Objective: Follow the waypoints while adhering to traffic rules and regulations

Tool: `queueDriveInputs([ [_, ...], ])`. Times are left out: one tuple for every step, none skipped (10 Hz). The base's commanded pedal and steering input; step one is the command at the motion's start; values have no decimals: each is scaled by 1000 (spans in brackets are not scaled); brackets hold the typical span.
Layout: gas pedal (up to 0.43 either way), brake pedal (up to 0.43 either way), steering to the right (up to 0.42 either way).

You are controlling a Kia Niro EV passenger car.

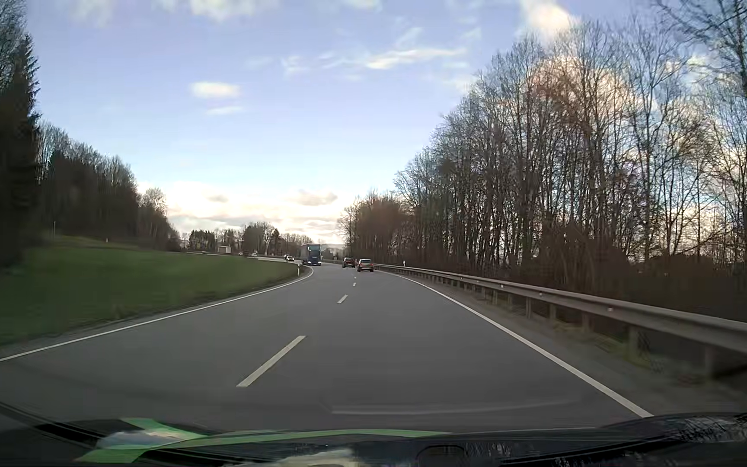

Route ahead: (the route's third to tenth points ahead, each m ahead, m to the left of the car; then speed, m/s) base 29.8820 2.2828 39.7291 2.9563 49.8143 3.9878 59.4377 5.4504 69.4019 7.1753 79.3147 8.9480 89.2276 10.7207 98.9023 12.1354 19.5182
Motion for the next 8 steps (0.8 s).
queueDriveInputs([
  [169, 0, -16],
  [169, 0, -16],
  [169, 0, -16],
  [169, 0, -16],
  [169, 0, -16],
  [169, 0, -16],
  [169, 0, -15],
  [169, 0, -15],
])
